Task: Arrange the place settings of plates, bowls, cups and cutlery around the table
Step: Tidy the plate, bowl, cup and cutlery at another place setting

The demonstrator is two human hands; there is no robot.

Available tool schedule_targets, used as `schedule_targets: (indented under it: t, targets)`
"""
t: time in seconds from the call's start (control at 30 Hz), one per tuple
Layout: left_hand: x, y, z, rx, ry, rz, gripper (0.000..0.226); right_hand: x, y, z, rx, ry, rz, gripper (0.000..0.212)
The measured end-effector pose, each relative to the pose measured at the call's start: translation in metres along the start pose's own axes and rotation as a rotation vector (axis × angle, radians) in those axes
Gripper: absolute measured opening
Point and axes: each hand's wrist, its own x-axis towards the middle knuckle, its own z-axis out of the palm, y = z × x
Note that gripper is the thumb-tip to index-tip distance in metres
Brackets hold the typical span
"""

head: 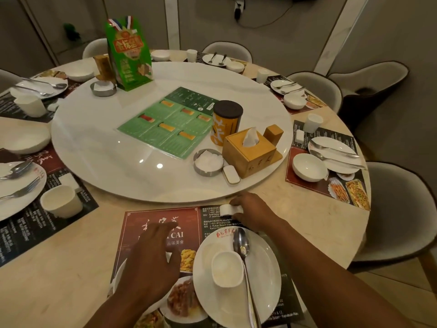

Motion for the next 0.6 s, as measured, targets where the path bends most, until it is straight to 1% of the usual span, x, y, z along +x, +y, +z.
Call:
schedule_targets:
  t: [0.3,0.6]
  targets:
    - [0.0013,-0.0014,0.0077,-0.005,0.029,-0.001,0.054,0.006,0.0092,0.0066,-0.006,0.005,-0.026,0.047]
    - [-0.004,-0.0049,0.0057,-0.025,0.058,-0.043,0.057,0.0071,0.0091,0.0084,-0.003,0.019,-0.025,0.047]
